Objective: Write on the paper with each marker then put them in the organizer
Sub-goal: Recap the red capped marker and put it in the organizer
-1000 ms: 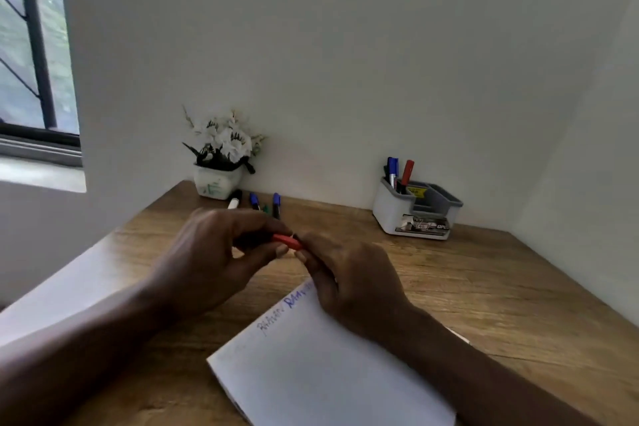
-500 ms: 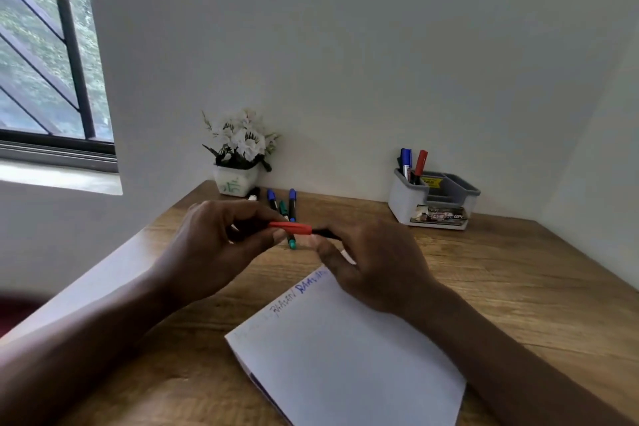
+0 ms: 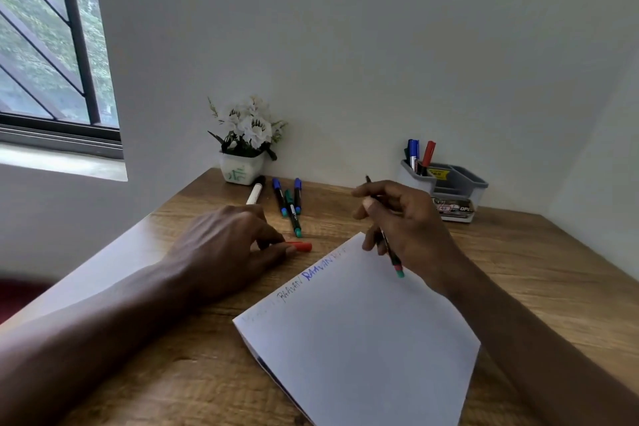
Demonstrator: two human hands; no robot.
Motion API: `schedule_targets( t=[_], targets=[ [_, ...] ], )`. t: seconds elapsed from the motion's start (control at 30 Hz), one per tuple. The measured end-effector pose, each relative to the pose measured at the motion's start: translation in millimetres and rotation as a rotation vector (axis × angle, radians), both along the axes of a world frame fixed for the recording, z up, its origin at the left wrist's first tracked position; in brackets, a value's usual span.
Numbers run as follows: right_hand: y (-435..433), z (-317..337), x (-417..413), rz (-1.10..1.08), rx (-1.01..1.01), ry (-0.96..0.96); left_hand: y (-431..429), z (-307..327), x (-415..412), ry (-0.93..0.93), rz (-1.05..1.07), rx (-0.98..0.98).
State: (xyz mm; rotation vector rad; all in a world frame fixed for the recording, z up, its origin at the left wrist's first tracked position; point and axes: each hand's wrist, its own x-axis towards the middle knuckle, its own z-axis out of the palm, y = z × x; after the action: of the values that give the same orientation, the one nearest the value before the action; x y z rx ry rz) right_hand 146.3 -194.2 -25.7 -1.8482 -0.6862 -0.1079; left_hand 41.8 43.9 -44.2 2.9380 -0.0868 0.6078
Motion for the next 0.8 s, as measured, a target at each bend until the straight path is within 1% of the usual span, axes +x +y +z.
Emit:
schedule_targets(
  t=[0.07, 0.1, 0.13, 0.17, 0.2, 0.27, 0.3, 0.37, 0.4, 0.47, 0.57, 0.67, 0.73, 0.8],
  targets=[
    [-2, 4, -1, 0.145, 0.320, 0.388, -4, 1, -1, 0.002, 0.026, 0.056],
    [-4, 5, -2, 0.234, 0.475, 0.551, -5, 0, -1, -0.004, 0.034, 0.065],
    [-8, 5, -1, 0.292, 0.587, 0.656, -5, 0, -1, -0.010, 0.041, 0.062],
    [-10, 5, -2, 0.312, 0.640, 0.704, -4, -1, 0, -0.011, 0.051, 0.036],
    [-11, 5, -2, 0.297, 0.644, 0.705, -3, -2, 1, -0.004, 0.062, -0.010],
    [-10, 6, -2, 0.189, 0.532, 0.624, -1, -4, 2, 0.029, 0.085, -0.110],
    [-9, 5, -2, 0.116, 0.421, 0.568, -1, -4, 3, 0.052, 0.093, -0.141],
    [-8, 0, 0, -0.020, 0.130, 0.435, 0, -4, 4, 0.093, 0.097, -0.176],
    [-8, -3, 0, -0.048, 0.018, 0.372, 0, -5, 4, 0.113, 0.096, -0.183],
    [-7, -9, -5, 0.005, -0.113, 0.229, -2, -5, 5, 0.156, 0.097, -0.186],
    [-4, -18, -9, 0.087, -0.238, -0.015, -4, -6, 6, 0.210, 0.088, -0.175],
    [4, -26, -14, 0.106, -0.291, -0.152, -4, -7, 8, 0.264, 0.078, -0.148],
    [10, -28, -17, 0.119, -0.261, -0.136, -4, -9, 10, 0.320, 0.083, -0.122],
    [14, -25, -21, 0.112, -0.202, -0.025, -6, -9, 12, 0.359, 0.091, -0.113]
  ],
)
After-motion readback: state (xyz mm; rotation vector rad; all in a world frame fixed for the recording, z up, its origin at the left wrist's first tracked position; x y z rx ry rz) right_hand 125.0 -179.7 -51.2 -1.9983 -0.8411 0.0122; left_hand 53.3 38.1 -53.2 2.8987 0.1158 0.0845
